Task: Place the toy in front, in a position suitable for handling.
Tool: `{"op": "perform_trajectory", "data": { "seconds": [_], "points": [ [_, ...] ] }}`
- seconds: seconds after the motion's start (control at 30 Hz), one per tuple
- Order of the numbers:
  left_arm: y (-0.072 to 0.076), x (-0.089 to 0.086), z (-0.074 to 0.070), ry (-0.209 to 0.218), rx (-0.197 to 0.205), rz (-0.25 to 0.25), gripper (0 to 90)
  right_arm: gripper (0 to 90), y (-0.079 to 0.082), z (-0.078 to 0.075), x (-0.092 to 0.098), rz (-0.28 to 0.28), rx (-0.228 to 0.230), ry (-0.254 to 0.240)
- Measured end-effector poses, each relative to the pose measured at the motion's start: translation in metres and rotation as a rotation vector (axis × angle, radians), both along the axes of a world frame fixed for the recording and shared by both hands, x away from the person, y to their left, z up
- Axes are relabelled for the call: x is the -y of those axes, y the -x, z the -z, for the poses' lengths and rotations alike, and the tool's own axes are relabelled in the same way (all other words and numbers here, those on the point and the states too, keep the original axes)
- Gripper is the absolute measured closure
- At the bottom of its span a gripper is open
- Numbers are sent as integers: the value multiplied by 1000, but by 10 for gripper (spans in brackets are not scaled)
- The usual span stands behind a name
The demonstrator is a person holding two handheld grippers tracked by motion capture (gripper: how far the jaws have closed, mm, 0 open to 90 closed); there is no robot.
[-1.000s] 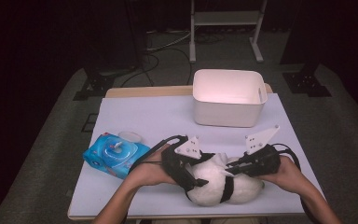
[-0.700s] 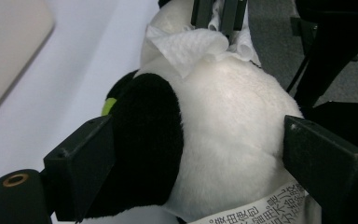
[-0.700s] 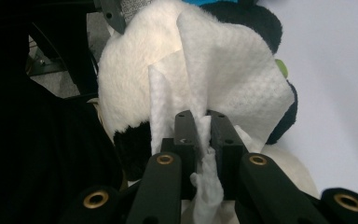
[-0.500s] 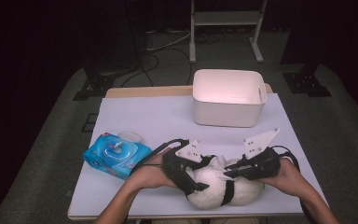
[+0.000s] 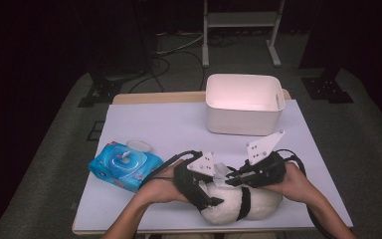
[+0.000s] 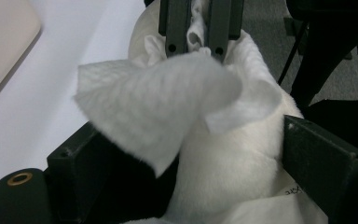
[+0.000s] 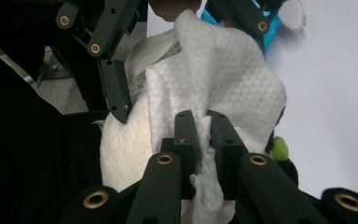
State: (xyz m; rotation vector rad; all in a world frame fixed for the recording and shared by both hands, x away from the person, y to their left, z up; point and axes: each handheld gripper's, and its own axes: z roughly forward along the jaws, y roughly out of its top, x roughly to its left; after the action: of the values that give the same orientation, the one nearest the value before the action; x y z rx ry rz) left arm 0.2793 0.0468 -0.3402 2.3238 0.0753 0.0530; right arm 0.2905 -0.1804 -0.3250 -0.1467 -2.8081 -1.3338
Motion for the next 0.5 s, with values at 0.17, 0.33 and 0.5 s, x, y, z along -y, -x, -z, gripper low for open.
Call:
{"op": "perform_trajectory", "data": {
  "seconds": [0.17,0.33,0.5],
  "points": [
    [1,-1,-2,-7,3,-7,120,820,-4,4,12,25,-24,9],
    [1,0,-1,-2,3,-5,120,820,-5,7,22,50,-33,33],
    [3,3,-1,-14,11,-2,119,820,-5,3,13,37,-14,41]
  ]
}}
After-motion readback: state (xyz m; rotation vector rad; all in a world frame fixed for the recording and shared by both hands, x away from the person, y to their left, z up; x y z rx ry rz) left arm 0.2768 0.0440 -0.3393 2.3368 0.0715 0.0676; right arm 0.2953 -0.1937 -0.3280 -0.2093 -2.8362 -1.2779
